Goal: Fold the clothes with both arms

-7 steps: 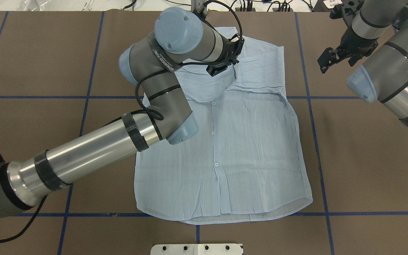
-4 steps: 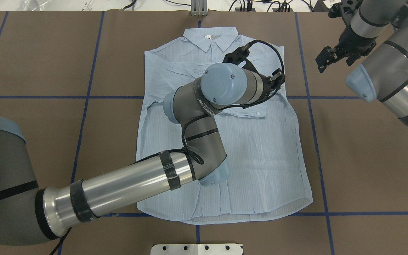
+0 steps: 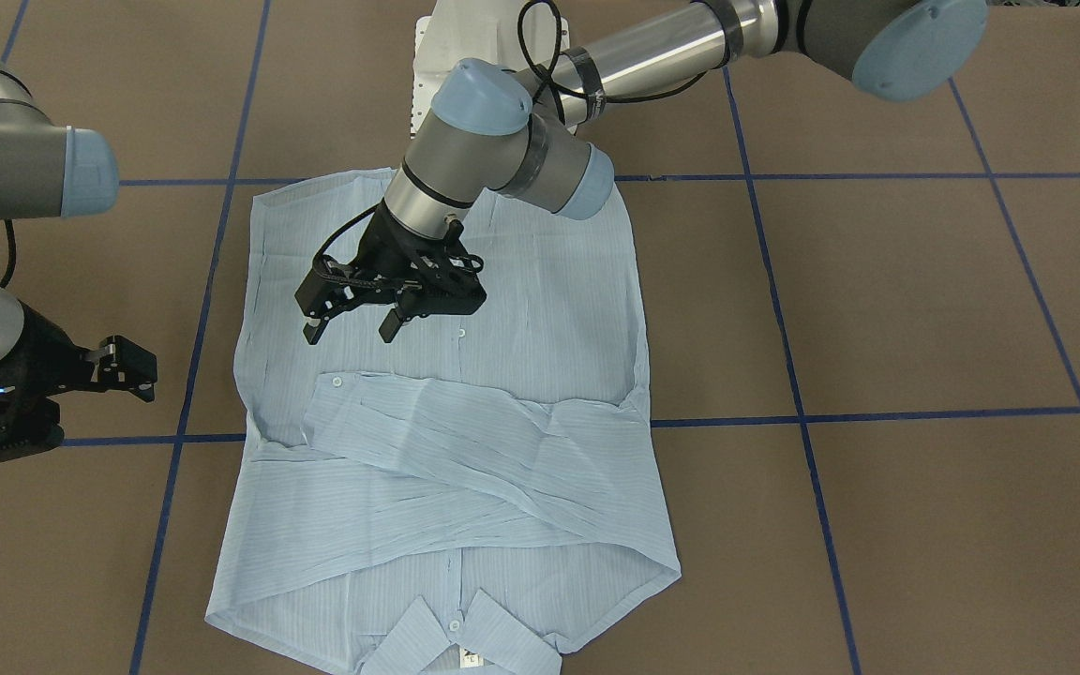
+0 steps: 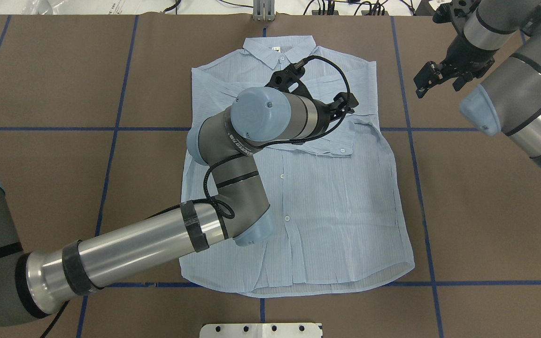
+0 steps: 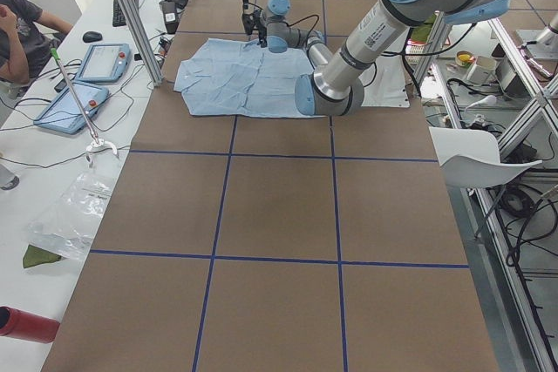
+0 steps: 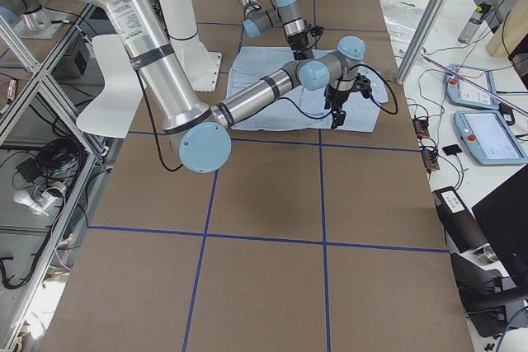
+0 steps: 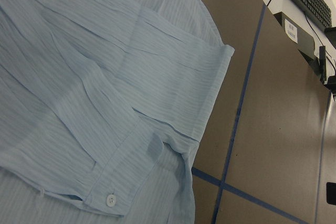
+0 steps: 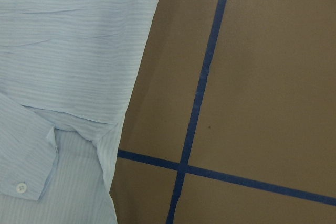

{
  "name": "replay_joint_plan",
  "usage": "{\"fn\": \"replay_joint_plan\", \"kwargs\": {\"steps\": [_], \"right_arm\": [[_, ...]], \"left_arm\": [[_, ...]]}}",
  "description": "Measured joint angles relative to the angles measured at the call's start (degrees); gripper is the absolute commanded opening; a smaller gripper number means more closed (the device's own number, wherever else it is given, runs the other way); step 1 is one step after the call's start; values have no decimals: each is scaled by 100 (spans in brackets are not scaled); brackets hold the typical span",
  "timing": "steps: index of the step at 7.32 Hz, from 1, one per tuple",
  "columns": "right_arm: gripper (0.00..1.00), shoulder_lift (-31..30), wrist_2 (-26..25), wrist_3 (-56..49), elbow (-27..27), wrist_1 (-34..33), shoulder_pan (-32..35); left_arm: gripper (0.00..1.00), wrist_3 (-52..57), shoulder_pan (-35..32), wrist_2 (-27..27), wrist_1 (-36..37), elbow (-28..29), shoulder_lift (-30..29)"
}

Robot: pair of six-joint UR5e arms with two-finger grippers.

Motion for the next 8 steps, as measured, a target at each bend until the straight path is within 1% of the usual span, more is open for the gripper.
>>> {"fn": "replay_joint_plan", "kwargs": {"steps": [1, 2, 3, 4, 5, 6, 7, 8], "right_arm": [[100, -44, 31, 229, 114, 24, -25], [100, -193, 36, 547, 301, 178, -111], [100, -478, -2, 1070, 513, 616, -285], [100, -827, -162, 1738, 684, 1283, -562], [100, -1184, -459, 2366, 841, 1924, -938], [100, -1508, -782, 2880, 1064, 2337, -1343], [100, -1874, -1069, 3285, 1433, 2516, -1770], [100, -2232, -1301, 3544, 1794, 2581, -2167]], "left_arm": [[99, 115, -88, -139, 134, -264, 235], [99, 332, -161, -257, 488, -703, 559], [99, 627, -196, -326, 1022, -1330, 990], [98, 962, -211, -353, 1590, -2098, 1532], [98, 1239, -222, -362, 2030, -2827, 2055], [98, 1407, -228, -365, 2305, -3394, 2466], [98, 1487, -227, -366, 2445, -3745, 2721], [98, 1516, -222, -367, 2527, -3925, 2838]]}}
